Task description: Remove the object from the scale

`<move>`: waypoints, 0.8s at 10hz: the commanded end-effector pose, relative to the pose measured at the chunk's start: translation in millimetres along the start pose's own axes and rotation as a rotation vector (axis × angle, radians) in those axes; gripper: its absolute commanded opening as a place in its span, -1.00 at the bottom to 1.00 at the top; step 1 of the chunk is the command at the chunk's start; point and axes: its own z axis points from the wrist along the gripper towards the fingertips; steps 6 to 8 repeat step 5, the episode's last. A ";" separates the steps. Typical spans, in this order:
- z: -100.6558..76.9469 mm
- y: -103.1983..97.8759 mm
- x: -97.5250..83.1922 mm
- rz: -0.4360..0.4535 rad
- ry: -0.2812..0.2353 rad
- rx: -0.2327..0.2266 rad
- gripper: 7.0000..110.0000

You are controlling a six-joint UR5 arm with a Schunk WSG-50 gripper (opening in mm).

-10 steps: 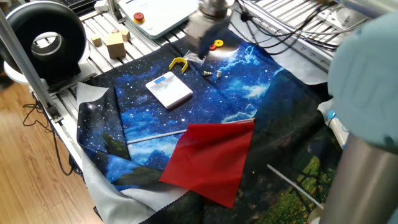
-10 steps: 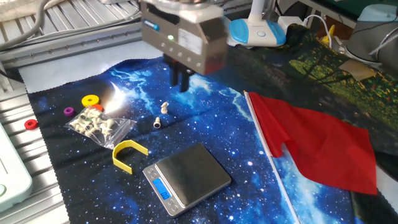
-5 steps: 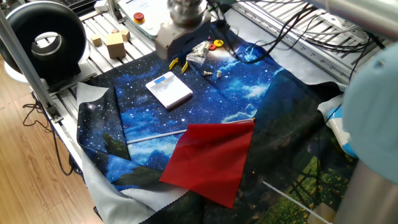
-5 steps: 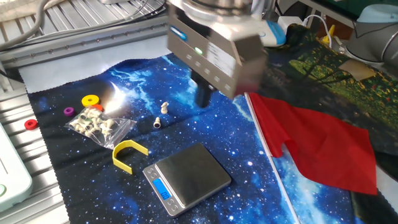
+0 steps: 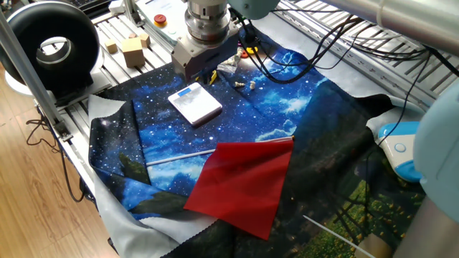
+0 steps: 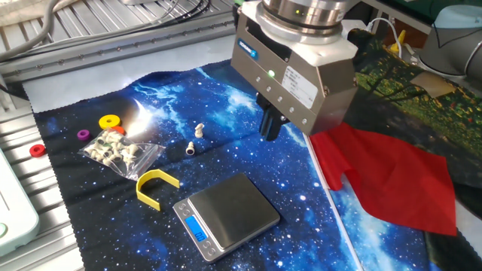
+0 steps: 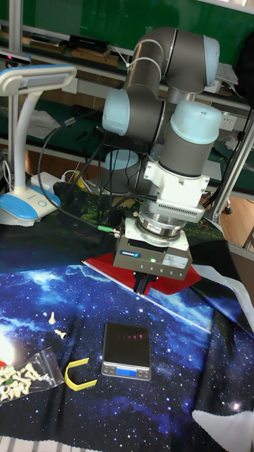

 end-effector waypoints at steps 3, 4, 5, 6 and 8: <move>1.2 1.1 8.3 0.015 0.028 -0.019 -1.00; 1.3 1.3 8.2 0.013 0.029 -0.021 -1.00; 1.9 1.0 8.2 0.013 0.030 -0.022 -1.00; 1.9 1.0 8.2 0.013 0.030 -0.022 -1.00; 1.9 1.0 8.2 0.013 0.030 -0.022 -1.00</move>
